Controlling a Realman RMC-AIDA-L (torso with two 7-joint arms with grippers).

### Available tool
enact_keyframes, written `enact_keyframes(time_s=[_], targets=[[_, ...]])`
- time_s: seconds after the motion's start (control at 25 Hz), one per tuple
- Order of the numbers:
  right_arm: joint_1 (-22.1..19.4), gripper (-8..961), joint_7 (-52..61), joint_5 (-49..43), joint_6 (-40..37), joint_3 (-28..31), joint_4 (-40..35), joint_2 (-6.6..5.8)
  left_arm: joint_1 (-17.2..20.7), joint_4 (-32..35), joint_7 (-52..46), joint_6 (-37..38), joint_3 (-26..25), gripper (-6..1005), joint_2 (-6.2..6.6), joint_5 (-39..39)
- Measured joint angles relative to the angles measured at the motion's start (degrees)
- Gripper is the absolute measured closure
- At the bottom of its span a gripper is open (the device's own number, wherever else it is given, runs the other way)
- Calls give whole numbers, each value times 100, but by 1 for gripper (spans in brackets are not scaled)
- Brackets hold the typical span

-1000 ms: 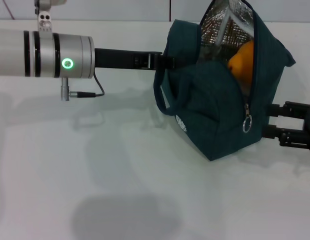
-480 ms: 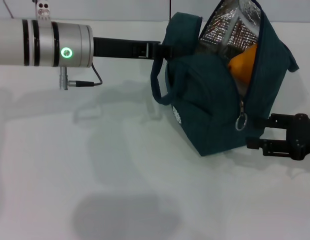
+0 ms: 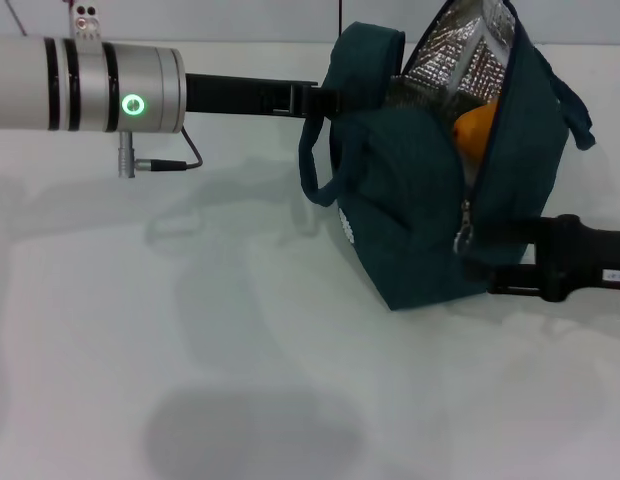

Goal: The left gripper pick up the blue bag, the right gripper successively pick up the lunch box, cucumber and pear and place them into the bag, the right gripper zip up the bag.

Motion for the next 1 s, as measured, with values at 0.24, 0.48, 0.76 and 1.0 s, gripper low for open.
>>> enact_keyframes(time_s=[0.24, 0.48, 0.76, 1.0], targets=[[382, 259, 191, -7, 453, -455, 208, 24, 25, 8, 1, 9, 1, 931, 0, -3], [559, 259, 195, -9, 465, -565, 215, 95, 39, 10, 18, 6, -14, 930, 0, -3], [560, 259, 212, 32, 322, -537, 214, 96, 41, 10, 36, 2, -31, 928, -1, -3], [508, 259, 213, 109, 659, -549, 221, 120, 13, 3, 45, 2, -19, 927, -17, -3]])
